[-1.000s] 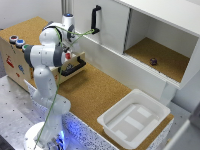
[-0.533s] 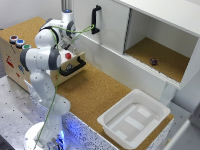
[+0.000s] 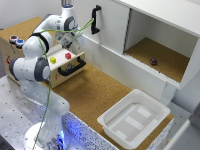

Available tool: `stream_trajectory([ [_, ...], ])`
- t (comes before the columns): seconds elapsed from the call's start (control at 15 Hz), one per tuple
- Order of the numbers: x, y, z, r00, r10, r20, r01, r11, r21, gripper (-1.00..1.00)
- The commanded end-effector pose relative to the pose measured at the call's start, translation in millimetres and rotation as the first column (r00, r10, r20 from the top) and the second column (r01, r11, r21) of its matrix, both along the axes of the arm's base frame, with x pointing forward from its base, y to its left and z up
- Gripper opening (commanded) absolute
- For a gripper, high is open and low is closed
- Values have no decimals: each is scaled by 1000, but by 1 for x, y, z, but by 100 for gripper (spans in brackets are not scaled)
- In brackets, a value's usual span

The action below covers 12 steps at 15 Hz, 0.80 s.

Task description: Push the handle of the drawer

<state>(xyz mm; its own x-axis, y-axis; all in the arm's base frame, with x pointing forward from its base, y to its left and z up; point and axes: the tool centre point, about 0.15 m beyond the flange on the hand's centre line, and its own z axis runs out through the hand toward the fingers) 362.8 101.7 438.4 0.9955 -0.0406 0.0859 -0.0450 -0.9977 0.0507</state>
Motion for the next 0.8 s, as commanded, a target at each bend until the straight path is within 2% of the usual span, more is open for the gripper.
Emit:
stream_trajectory([
  [0.0, -19, -87, -60, 993, 120, -9, -118, 985, 127, 100],
  [0.13, -23, -92, -79, 988, 149, -26, -144, 980, 136, 100],
  [0.2, -25, -93, -92, 987, 153, -41, -147, 982, 121, 100],
  [0.27, -27, -90, -99, 987, 158, -38, -153, 982, 107, -100],
  [0.6, -28, -60, -135, 975, 224, -3, -220, 959, 177, -100],
  [0.73, -21, -46, -142, 977, 215, 7, -214, 963, 164, -100],
])
